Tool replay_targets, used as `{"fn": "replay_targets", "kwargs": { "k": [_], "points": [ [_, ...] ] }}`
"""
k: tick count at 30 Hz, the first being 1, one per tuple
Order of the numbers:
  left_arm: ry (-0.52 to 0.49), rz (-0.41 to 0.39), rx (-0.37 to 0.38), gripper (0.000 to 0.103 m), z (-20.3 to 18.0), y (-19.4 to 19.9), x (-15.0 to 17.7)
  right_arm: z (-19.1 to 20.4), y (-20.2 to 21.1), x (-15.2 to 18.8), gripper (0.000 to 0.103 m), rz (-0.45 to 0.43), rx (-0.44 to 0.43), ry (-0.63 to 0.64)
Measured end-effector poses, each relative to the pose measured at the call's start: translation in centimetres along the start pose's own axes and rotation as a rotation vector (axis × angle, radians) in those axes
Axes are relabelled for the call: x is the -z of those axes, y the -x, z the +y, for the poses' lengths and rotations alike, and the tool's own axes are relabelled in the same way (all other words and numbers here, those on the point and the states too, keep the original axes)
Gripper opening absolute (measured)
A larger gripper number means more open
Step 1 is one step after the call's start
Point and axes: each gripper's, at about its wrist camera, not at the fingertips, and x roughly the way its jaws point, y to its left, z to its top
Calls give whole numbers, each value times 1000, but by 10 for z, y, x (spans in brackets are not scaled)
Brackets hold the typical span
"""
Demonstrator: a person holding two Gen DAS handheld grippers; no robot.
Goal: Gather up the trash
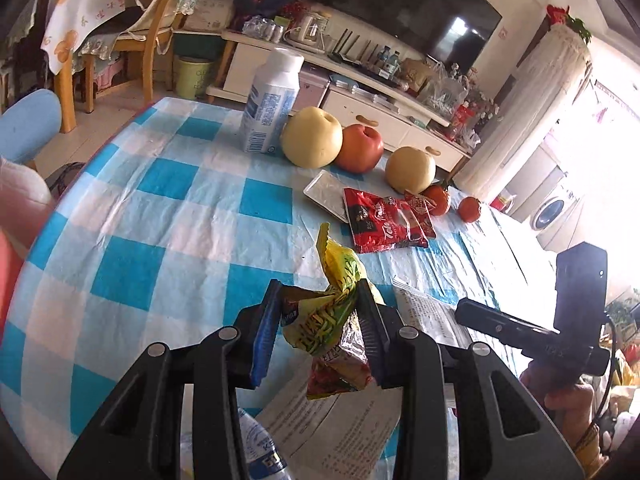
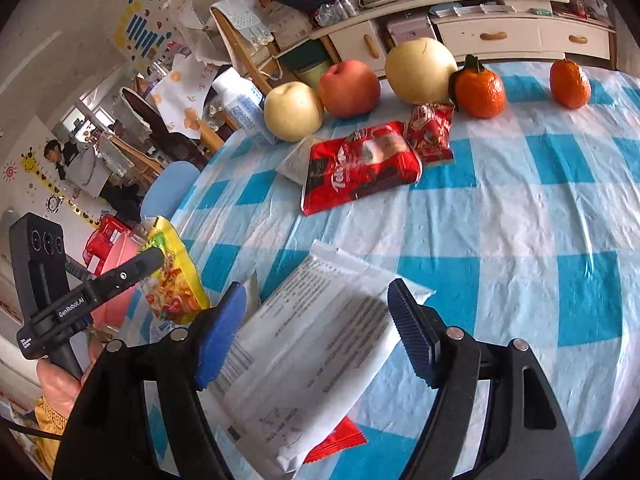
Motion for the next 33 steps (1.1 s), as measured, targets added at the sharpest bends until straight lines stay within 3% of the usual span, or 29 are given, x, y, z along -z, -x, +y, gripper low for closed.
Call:
{"fn": "replay_targets", "kwargs": {
  "k": [7, 12, 14, 20, 27, 33],
  "points": [
    [81, -44, 2, 39, 27, 27, 15, 15, 10, 16, 81, -28, 129, -14],
    [105, -81, -19, 39, 40, 44, 22, 11, 13, 26, 82, -38, 158, -66],
    [116, -91, -18, 39, 45, 50, 24, 15, 21, 29, 82, -87, 170, -77],
    [130, -101, -1, 39, 59, 55, 24, 72, 35, 37, 82, -159, 101, 108],
    [147, -131, 3, 39, 77, 68, 22, 149, -3, 73, 82, -66, -14, 350],
    [151, -153, -6, 39, 89, 77, 19, 195, -41, 101, 82, -13, 10, 517]
  ]
}}
